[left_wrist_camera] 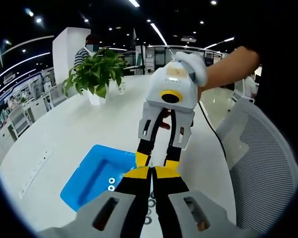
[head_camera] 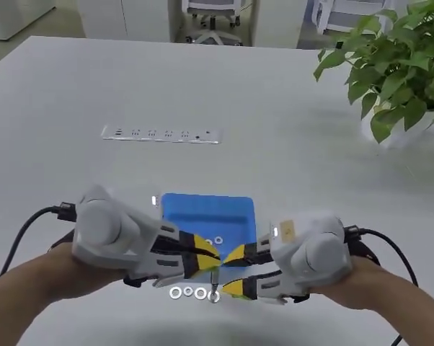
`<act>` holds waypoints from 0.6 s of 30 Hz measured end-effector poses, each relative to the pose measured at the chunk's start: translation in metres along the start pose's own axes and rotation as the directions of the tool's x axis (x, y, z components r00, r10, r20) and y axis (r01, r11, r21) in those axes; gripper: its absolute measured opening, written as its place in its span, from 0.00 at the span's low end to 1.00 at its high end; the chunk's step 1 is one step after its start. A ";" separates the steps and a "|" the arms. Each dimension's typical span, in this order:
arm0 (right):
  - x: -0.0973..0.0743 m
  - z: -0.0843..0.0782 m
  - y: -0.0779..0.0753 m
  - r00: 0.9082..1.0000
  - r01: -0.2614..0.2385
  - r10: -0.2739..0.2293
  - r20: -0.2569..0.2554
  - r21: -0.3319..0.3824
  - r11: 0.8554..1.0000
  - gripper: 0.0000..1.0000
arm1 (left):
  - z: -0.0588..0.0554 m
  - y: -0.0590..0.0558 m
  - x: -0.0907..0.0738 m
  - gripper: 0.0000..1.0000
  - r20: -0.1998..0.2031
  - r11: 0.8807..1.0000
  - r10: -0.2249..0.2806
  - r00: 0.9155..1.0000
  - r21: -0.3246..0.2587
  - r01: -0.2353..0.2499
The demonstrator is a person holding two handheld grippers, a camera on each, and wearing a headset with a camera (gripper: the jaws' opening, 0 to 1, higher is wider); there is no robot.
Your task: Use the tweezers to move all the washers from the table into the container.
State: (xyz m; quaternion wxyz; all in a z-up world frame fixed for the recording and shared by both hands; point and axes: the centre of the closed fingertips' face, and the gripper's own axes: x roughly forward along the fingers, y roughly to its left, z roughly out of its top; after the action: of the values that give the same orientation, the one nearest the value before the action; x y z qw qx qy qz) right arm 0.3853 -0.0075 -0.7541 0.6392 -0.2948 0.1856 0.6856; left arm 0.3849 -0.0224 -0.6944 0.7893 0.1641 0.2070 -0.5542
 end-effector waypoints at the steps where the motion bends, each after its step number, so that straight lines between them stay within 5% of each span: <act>1: 0.002 0.000 0.001 1.000 -0.011 0.011 -0.004 -0.010 1.000 0.20 | 0.000 0.000 0.000 0.05 0.000 1.000 0.000 1.000 0.001 0.000; 18: 0.017 -0.003 0.006 0.996 -0.083 0.077 -0.053 -0.111 0.990 0.11 | 0.002 -0.002 -0.001 0.05 -0.004 1.000 -0.011 1.000 0.007 0.011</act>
State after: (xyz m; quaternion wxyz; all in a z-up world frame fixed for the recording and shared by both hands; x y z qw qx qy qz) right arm 0.3794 0.0028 -0.7681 0.5888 -0.3393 0.1735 0.7128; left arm 0.3833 -0.0229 -0.6926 0.7851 0.1670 0.2077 -0.5590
